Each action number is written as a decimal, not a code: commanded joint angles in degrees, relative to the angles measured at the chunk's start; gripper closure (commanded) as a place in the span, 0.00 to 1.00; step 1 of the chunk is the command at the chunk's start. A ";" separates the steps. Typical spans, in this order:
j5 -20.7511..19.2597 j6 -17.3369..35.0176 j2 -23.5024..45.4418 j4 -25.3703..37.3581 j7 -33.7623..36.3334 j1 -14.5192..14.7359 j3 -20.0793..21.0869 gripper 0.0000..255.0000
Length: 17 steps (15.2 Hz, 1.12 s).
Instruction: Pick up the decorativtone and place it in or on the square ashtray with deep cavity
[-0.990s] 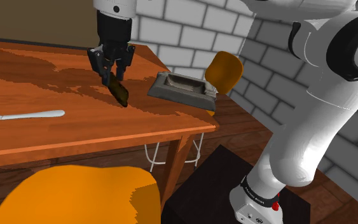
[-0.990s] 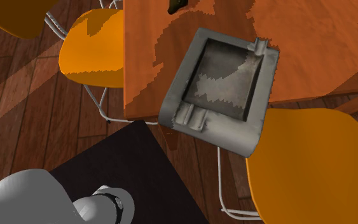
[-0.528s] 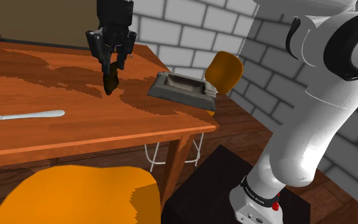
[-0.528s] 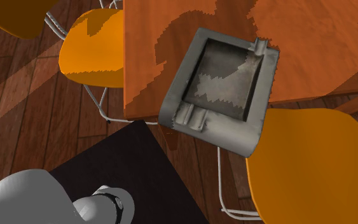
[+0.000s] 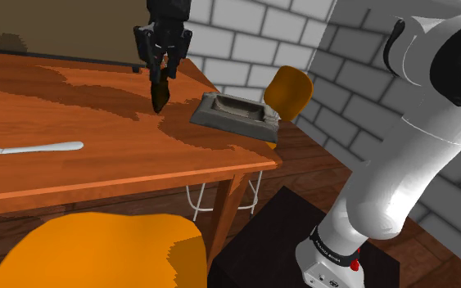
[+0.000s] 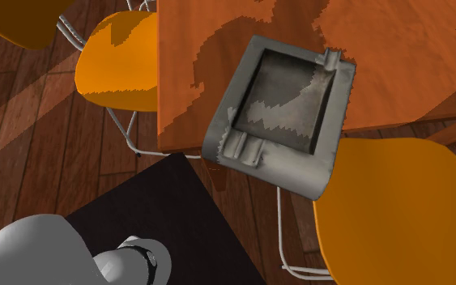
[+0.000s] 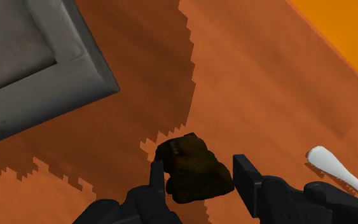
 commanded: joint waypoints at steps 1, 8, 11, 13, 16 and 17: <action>1.74 0.41 -3.84 -3.83 -3.35 -1.57 -1.75 1.00; 4.75 0.68 -14.18 -13.93 -13.94 -4.96 -8.58 1.00; 5.01 0.38 -17.58 -17.06 -18.29 -6.10 -11.67 1.00; 4.91 0.10 -19.53 -18.80 -21.13 -6.86 -13.75 1.00; 4.55 -0.31 -21.70 -20.64 -24.79 -7.88 -16.42 1.00; 4.58 0.46 -21.95 -21.65 -24.80 -7.85 -16.42 1.00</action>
